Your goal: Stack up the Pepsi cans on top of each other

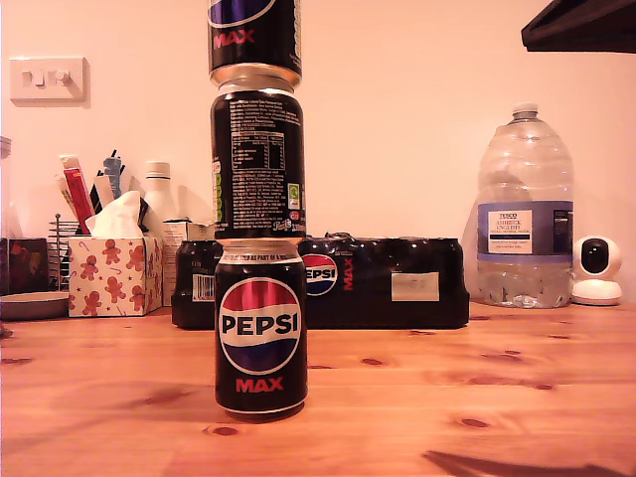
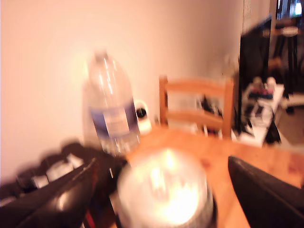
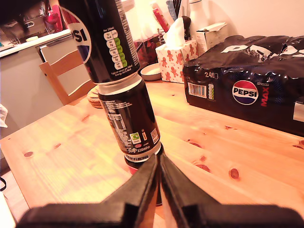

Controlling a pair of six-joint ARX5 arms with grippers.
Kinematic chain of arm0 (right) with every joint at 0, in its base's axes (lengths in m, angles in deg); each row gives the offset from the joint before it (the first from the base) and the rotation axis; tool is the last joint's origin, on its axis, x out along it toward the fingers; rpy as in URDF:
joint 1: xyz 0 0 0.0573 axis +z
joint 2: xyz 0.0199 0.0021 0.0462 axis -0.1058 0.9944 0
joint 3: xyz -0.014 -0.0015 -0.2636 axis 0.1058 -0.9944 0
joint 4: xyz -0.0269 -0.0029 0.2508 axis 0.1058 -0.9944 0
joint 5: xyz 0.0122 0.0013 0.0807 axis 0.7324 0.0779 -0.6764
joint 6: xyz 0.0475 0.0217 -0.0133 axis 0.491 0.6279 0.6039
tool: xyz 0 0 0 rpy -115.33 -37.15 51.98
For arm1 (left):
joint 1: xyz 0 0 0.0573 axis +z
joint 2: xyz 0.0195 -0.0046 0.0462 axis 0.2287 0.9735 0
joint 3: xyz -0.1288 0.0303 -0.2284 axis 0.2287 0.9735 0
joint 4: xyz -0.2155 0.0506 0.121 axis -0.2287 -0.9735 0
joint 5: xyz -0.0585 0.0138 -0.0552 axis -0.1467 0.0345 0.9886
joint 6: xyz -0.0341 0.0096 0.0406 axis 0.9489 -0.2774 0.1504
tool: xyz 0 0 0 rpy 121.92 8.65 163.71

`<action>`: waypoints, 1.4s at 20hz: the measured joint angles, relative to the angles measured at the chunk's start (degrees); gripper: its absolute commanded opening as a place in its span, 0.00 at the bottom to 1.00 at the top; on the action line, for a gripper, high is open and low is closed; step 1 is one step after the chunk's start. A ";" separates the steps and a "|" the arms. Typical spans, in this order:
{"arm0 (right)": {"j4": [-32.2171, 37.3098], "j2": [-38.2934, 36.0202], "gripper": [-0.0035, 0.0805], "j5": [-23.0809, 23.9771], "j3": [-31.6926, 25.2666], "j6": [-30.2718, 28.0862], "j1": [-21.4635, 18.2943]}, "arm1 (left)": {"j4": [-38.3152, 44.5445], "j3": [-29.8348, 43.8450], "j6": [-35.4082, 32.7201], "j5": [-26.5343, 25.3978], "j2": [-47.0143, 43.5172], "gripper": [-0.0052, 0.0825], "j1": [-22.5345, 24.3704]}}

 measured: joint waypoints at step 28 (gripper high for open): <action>0.68 -6.91 0.03 9.40 -1.79 -3.52 -29.18 | -14.67 -3.43 -0.17 -6.67 -7.52 0.05 4.87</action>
